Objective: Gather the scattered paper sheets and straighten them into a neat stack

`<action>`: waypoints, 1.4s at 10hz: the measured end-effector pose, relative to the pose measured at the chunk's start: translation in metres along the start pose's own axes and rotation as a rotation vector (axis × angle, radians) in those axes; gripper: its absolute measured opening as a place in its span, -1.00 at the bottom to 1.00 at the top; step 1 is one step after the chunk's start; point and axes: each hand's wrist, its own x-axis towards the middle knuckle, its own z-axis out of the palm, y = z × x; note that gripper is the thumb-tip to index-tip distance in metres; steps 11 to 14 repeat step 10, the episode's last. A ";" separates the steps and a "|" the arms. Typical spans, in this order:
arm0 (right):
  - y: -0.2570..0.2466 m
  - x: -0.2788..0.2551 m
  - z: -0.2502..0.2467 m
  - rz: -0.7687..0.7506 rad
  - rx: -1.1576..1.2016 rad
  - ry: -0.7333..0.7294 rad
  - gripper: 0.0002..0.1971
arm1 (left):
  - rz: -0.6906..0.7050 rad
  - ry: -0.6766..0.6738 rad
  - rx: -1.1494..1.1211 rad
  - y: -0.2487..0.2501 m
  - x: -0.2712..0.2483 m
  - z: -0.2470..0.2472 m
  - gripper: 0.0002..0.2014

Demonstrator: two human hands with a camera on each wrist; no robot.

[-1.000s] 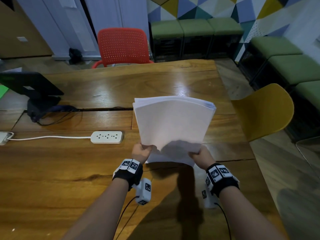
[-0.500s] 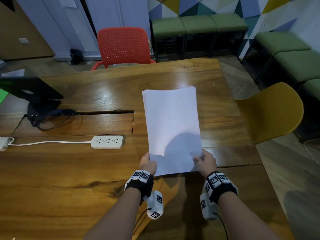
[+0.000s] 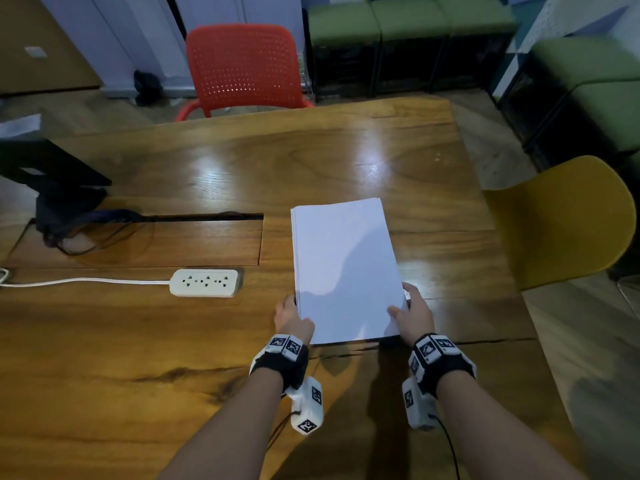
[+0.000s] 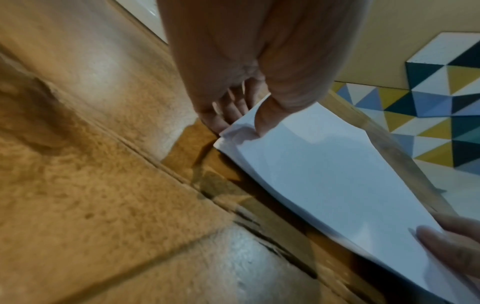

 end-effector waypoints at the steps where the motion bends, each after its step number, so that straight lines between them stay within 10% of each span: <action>1: 0.004 0.003 0.004 -0.059 -0.120 -0.030 -0.36 | 0.015 0.013 0.072 0.003 0.003 -0.003 -0.36; 14: 0.003 -0.006 0.017 -0.090 -0.513 0.012 -0.42 | -0.009 -0.040 0.049 0.017 0.013 -0.018 -0.27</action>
